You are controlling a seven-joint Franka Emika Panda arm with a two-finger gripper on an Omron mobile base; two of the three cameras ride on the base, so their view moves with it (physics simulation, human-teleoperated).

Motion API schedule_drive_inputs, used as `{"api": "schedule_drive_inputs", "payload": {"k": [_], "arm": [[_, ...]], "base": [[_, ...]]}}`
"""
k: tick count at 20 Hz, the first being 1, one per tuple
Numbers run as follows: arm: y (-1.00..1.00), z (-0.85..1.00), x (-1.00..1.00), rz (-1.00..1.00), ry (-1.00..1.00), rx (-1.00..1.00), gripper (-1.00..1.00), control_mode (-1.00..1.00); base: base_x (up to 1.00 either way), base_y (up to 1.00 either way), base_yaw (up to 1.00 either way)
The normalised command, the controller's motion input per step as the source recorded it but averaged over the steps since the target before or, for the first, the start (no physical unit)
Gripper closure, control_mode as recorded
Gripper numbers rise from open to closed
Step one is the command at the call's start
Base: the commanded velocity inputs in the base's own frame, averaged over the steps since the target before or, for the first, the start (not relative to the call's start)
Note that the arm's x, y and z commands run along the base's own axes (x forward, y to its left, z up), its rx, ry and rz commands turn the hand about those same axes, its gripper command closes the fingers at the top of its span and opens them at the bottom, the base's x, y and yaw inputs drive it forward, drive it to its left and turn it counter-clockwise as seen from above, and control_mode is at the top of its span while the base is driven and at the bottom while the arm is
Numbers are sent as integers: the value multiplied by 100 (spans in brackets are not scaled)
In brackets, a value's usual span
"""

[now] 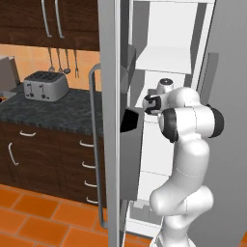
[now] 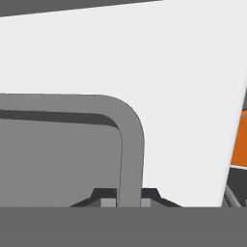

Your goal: Take the meat container that has the shrimp and place it on the second highest rack of the freezer. Then take the vegetable container that has the carrot and eggplant and place it on the highest rack of the freezer.

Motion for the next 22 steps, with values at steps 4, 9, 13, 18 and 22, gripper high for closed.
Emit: {"api": "schedule_drive_inputs", "payload": {"k": [4, 9, 13, 18, 22], "arm": [[0, 0, 0, 0, 0, 0, -100, -100], [0, 0, 0, 0, 0, 0, -100, -100], [0, 0, 0, 0, 0, 0, -100, -100], [0, 9, -34, 0, -9, 0, -100, -100], [8, 9, -37, -1, -13, 0, -100, -100]], "base": [[0, 0, 0], [0, 0, 0], [0, 0, 0], [0, 0, 0], [0, 0, 0]]}}
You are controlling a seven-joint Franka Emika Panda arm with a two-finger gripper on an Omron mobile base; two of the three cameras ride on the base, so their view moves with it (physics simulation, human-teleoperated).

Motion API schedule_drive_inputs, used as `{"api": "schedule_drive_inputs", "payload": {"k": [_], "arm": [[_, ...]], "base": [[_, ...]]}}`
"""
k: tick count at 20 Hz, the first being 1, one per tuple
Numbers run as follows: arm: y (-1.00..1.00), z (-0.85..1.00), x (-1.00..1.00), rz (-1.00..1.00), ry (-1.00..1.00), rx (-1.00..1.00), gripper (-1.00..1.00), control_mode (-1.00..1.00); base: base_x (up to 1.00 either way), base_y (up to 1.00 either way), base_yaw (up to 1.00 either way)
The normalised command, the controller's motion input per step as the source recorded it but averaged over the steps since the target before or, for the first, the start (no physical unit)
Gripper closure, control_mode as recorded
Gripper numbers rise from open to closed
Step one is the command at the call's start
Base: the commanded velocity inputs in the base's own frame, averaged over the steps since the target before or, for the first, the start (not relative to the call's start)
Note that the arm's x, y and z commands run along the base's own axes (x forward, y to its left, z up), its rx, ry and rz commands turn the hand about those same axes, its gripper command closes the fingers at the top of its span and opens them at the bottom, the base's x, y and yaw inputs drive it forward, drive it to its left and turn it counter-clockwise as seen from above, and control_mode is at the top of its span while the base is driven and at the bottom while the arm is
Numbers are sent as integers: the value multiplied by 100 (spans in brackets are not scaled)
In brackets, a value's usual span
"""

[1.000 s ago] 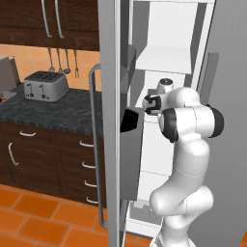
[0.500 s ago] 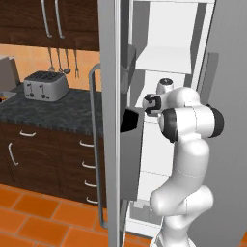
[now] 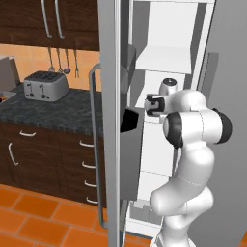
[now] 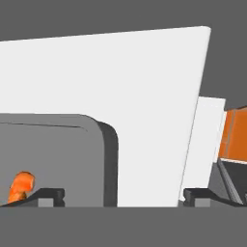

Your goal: Take the meat container that has the shrimp and place it on the second highest rack of the freezer. Then take the vegetable container that has the carrot and eggplant and place it on the highest rack of the freezer.

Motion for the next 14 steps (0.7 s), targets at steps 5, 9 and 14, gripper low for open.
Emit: {"api": "schedule_drive_inputs", "payload": {"k": [5, 9, 14], "arm": [[0, 29, -48, 0, -14, 0, -100, -100], [1, 39, -34, 0, -15, 0, -100, -100], [11, 39, -38, 0, -8, -1, -100, -100]], "base": [[0, 0, 0], [0, 0, 0], [0, 0, 0]]}}
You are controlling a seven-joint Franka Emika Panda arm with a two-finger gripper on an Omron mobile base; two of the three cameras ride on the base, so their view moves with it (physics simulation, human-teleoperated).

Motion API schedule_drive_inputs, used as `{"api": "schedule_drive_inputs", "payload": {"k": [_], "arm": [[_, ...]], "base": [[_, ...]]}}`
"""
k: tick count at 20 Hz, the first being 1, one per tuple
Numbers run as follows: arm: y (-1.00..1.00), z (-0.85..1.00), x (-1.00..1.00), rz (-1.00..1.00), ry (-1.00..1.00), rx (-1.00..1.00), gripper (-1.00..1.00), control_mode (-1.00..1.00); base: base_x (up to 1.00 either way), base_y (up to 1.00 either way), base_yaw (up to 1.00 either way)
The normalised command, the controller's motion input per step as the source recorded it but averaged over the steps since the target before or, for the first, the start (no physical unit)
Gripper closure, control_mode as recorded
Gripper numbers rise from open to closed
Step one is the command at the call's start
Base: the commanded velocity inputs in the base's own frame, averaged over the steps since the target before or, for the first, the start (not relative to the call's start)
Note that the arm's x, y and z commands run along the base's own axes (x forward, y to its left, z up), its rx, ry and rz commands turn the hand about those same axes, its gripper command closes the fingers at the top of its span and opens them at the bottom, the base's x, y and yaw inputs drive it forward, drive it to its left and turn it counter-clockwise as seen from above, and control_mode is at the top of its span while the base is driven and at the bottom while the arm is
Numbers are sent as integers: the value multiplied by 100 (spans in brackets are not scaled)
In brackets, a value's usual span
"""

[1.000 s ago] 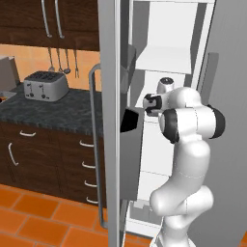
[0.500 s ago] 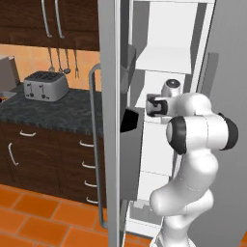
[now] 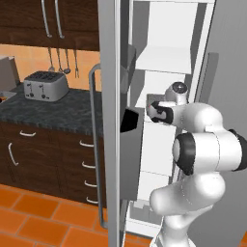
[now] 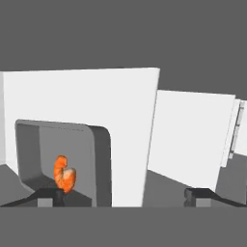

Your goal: Take the meat container that has the shrimp and place it on the second highest rack of the freezer. Then take the vegetable container that has the carrot and eggplant and place it on the highest rack of the freezer.

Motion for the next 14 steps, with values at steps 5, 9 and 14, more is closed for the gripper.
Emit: {"api": "schedule_drive_inputs", "payload": {"k": [5, 9, 14], "arm": [[2, 31, -49, 5, 0, -3, -100, -100], [8, 0, -76, 9, 0, -5, -100, -100], [19, 7, -80, 12, 0, -7, -100, -100]], "base": [[0, 0, 0], [0, 0, 0], [0, 0, 0]]}}
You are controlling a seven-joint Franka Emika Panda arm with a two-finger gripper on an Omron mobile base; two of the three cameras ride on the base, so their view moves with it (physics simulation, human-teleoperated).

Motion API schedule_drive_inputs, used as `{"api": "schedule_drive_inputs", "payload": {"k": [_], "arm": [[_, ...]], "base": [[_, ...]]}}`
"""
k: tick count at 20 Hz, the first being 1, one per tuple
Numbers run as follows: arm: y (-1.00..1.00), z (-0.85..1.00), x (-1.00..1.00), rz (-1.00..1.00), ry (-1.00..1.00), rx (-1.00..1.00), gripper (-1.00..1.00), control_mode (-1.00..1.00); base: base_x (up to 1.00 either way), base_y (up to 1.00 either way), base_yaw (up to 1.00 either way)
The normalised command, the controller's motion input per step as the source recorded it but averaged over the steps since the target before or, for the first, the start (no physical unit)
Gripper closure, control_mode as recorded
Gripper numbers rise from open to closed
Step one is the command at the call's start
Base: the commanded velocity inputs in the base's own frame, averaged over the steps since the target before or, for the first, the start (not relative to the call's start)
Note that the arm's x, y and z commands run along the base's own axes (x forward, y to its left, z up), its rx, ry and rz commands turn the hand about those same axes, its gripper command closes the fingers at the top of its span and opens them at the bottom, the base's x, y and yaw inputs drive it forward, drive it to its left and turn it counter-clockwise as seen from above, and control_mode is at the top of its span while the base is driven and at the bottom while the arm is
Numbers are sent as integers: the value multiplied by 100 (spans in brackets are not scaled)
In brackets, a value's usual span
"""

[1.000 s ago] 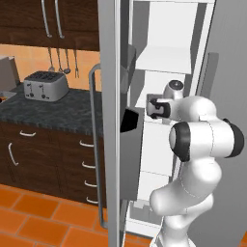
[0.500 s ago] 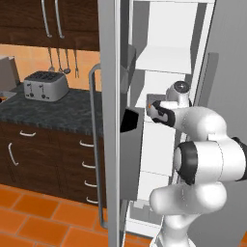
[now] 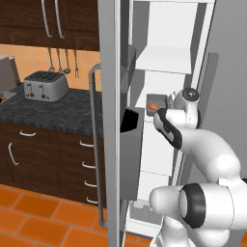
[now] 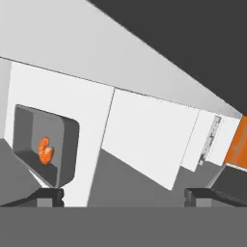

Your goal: Take the meat container that has the shrimp and place it on the second highest rack of the freezer. Then take the vegetable container that has the carrot and eggplant and place it on the highest rack of the freezer.

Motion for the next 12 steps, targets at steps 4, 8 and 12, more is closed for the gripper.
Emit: {"api": "schedule_drive_inputs", "payload": {"k": [4, 8, 12], "arm": [[6, 13, -74, 11, 0, -7, -100, -100], [0, 16, -68, 13, 1, -7, -100, -100], [6, 3, -77, 19, 4, -14, -100, -100]], "base": [[0, 0, 0], [0, 0, 0], [0, 0, 0]]}}
